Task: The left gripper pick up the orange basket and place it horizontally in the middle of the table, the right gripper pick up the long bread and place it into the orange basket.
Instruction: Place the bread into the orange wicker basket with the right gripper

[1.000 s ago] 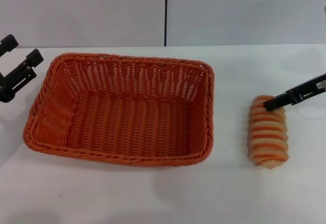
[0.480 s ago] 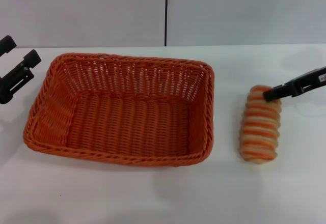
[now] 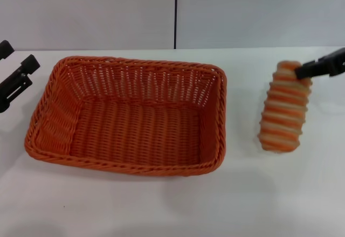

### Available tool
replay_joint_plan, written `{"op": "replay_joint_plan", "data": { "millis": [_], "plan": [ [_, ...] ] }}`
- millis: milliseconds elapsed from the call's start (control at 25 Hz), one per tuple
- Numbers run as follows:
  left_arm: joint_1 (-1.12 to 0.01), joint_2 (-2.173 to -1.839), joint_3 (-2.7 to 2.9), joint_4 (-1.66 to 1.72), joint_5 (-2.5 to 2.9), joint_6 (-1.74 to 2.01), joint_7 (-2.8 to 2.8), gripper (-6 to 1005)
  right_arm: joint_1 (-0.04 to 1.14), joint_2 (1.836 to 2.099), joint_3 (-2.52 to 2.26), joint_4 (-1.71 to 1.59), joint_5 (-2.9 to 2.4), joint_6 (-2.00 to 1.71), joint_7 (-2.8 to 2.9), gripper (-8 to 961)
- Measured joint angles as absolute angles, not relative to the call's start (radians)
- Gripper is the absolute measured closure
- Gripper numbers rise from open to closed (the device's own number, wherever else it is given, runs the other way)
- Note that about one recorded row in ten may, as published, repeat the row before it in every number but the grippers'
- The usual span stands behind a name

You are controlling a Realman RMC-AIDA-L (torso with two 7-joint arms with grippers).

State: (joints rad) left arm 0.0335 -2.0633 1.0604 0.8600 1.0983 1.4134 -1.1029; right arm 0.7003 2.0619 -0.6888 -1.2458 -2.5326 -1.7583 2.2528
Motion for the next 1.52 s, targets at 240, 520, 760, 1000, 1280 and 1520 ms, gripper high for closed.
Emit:
{"op": "replay_joint_plan", "data": {
  "millis": [240, 520, 760, 1000, 1280, 1520],
  "plan": [
    [0.032, -2.063, 1.054, 0.852, 1.098, 1.428, -1.103, 331, 0.707, 2.062, -0.69, -1.396, -2.449, -1.881, 2.311, 753],
    [0.032, -2.063, 1.043, 0.839, 1.098, 1.439, -1.103, 331, 0.727, 2.05, -0.683, -1.5, -2.309, -1.993, 2.366, 822],
    [0.032, -2.063, 1.041, 0.833, 1.098, 1.449, -1.103, 331, 0.749, 2.045, -0.693, -1.464, -2.172, -1.929, 2.355, 845],
    [0.034, -2.064, 1.04, 0.832, 1.098, 1.466, -1.103, 331, 0.797, 2.045, -0.752, -1.194, -2.149, -1.732, 2.204, 866],
    [0.032, -2.063, 1.04, 0.801, 1.088, 1.483, -1.103, 331, 0.893, 2.049, -0.775, -0.861, -2.114, -1.627, 2.035, 878],
    [0.025, -2.065, 1.04, 0.791, 1.087, 1.483, -1.103, 330, 0.922, 2.066, -0.877, -0.773, -2.083, -1.562, 2.008, 891]
  ]
}}
